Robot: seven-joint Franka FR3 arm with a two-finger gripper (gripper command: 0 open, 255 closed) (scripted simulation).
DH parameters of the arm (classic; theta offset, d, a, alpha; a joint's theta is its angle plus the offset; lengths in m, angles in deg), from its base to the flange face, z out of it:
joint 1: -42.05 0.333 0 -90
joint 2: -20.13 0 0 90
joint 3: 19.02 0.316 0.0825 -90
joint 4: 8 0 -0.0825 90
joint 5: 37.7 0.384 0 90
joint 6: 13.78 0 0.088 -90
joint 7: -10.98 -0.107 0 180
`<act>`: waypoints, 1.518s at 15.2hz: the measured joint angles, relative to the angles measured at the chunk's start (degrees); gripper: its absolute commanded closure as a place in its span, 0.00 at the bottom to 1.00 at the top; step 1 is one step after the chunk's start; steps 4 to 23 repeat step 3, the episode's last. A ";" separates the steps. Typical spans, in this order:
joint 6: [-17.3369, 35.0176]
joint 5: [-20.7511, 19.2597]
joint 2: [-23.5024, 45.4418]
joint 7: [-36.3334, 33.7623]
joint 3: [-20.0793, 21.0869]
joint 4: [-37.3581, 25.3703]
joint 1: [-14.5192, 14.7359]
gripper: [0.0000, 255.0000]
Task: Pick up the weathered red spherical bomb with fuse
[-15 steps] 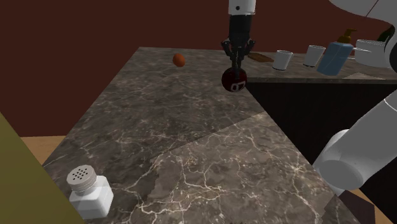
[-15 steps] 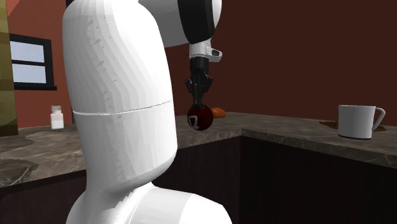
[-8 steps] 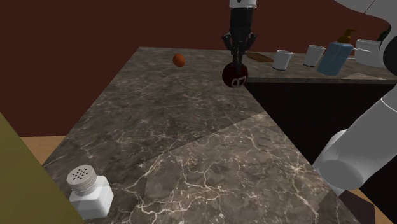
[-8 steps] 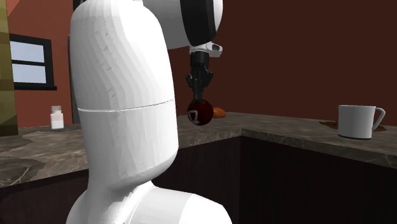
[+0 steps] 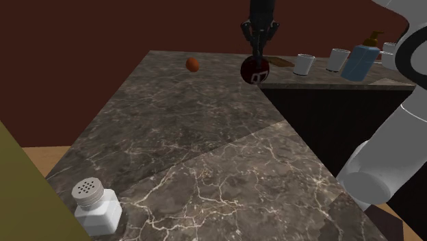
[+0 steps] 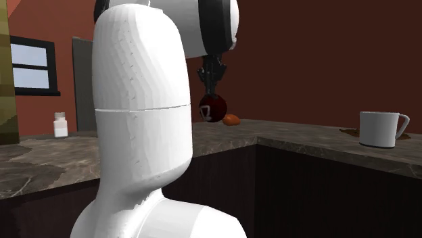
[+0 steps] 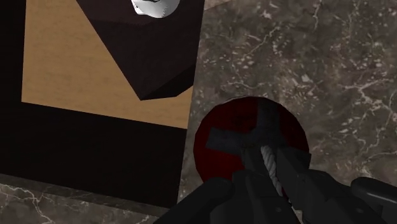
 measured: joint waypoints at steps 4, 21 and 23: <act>-2.57 -0.09 1.73 -0.34 0.16 -4.30 0.11 1.00; -2.57 -0.09 1.73 -0.34 0.16 -4.30 0.11 1.00; -2.57 -0.09 1.73 -0.34 0.16 -4.30 0.11 1.00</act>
